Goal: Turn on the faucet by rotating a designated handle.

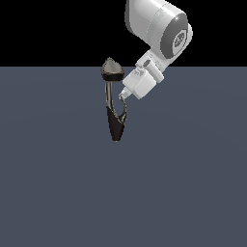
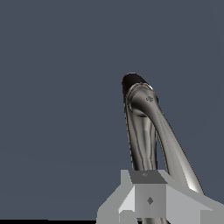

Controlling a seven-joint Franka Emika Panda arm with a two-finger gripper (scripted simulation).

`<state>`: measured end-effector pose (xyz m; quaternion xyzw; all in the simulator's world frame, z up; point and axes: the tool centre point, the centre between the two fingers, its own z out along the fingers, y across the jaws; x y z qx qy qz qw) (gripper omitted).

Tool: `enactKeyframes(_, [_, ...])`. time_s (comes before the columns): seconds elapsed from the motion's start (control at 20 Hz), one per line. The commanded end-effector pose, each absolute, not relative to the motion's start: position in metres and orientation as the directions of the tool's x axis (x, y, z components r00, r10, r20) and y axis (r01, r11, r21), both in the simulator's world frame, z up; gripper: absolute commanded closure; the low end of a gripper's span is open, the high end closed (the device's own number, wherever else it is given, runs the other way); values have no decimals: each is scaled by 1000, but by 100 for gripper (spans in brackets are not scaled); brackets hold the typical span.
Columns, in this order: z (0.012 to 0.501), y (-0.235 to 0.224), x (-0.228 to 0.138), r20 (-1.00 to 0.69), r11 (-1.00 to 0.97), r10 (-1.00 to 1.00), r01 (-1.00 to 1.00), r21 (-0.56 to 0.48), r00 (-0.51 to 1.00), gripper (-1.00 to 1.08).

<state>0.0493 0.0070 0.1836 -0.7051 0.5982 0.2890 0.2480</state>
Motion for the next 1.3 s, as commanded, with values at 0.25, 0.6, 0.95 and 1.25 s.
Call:
enactKeyframes(0.25, [187,5,37,-703,-157,-702,-988,-7,116,108])
enactKeyframes(0.6, [181,-4,13,-705,-161,-700,-987,-4,117,108])
enactKeyframes(0.95, [173,-14,-12,-707,-166,-697,-986,-1,118,108])
enactKeyframes(1.25, [162,-27,-12,-705,-171,-697,-985,-13,130,108])
